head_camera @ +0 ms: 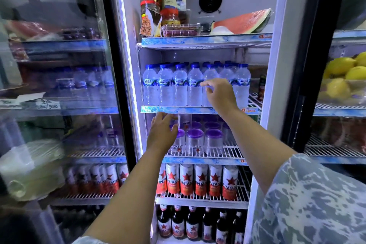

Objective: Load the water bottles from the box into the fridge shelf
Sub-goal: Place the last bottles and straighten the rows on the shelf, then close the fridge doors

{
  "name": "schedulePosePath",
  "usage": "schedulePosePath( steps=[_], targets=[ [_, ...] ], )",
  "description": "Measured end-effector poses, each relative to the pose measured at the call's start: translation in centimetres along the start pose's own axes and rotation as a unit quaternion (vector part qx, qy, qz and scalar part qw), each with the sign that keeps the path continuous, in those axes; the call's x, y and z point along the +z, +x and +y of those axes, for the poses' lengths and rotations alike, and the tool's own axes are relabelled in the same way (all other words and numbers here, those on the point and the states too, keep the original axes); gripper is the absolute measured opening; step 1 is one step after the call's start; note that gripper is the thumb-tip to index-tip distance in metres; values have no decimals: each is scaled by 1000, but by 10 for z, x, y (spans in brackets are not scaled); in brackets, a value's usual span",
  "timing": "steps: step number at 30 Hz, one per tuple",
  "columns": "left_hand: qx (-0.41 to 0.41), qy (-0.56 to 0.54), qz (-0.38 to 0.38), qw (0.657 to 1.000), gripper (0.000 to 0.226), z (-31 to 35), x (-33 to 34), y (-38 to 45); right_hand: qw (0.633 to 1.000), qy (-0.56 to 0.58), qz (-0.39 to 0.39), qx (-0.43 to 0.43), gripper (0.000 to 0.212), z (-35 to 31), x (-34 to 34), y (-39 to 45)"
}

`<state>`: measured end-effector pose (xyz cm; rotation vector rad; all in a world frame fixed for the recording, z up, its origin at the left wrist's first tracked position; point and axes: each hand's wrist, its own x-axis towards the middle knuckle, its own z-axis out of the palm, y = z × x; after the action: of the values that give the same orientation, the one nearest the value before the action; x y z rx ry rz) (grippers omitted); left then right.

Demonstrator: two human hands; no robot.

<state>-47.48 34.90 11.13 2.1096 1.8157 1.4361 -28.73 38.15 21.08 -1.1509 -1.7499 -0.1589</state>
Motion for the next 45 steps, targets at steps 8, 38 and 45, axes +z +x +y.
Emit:
schedulePosePath(
  steps=[8,38,45],
  targets=[
    [23,31,31,999,15,47,-41,-63,997,72,-34,18,25,-37,-33,-76],
    [147,547,-94,819,29,222,-174,-293,970,136,-138,143,30,-147,-219,-289],
    [346,548,65,758,24,191,-232,-321,960,167,-182,133,31,-184,-234,-305]
  ],
)
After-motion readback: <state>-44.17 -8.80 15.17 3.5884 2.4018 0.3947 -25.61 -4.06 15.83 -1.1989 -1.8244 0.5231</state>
